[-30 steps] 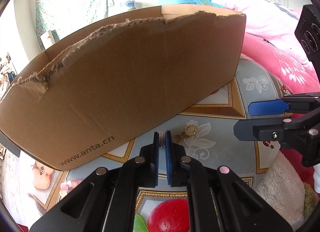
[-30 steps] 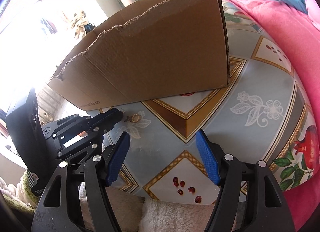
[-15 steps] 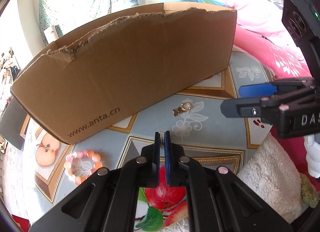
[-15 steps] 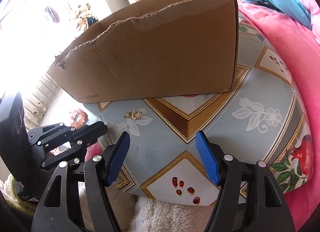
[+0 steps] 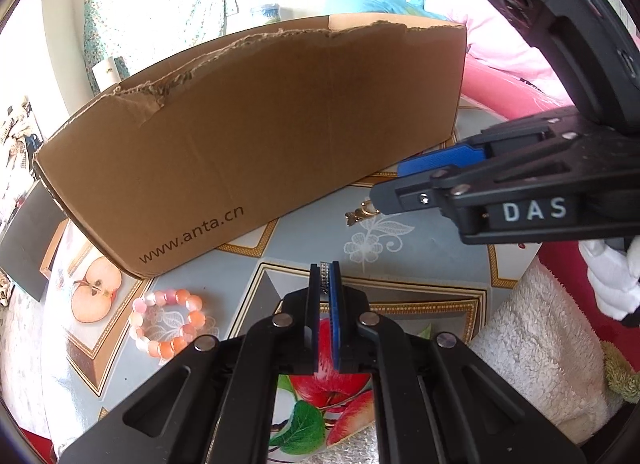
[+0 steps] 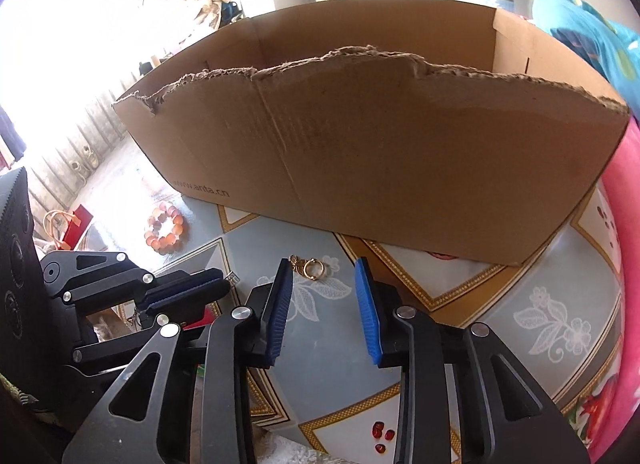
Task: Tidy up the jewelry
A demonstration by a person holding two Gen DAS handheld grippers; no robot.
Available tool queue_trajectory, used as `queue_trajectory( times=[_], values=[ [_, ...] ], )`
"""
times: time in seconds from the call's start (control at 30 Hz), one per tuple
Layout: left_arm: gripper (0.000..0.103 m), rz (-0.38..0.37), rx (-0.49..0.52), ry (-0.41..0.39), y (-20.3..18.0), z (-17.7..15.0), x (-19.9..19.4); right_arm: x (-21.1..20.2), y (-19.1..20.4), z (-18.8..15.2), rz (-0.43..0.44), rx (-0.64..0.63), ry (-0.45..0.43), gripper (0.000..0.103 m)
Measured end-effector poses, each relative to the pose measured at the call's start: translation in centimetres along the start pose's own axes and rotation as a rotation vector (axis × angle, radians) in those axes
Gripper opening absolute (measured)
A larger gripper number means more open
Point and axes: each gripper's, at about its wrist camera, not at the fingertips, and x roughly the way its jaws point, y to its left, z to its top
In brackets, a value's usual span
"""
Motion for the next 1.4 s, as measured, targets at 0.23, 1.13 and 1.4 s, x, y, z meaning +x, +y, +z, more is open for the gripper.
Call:
queue_trajectory(
  times=[0.23,1.13,1.4],
  values=[
    [0.003,-0.006,0.000,-0.010,-0.2,-0.1,0.0,2.0,0.9,1.0,-0.020,-0.050,0.031,0.012],
    [0.003,-0.007,-0.007,-0.010,0.0,0.1,0.2,-0.2,-1.6,-2.3,-0.026,0.162,0.035,0.004],
    [0.004,-0.004,-0.007,-0.010,0.0,0.2,0.2,1.9,-0.6,-2.6,-0.027,0.143,0.064,0.004]
  ],
)
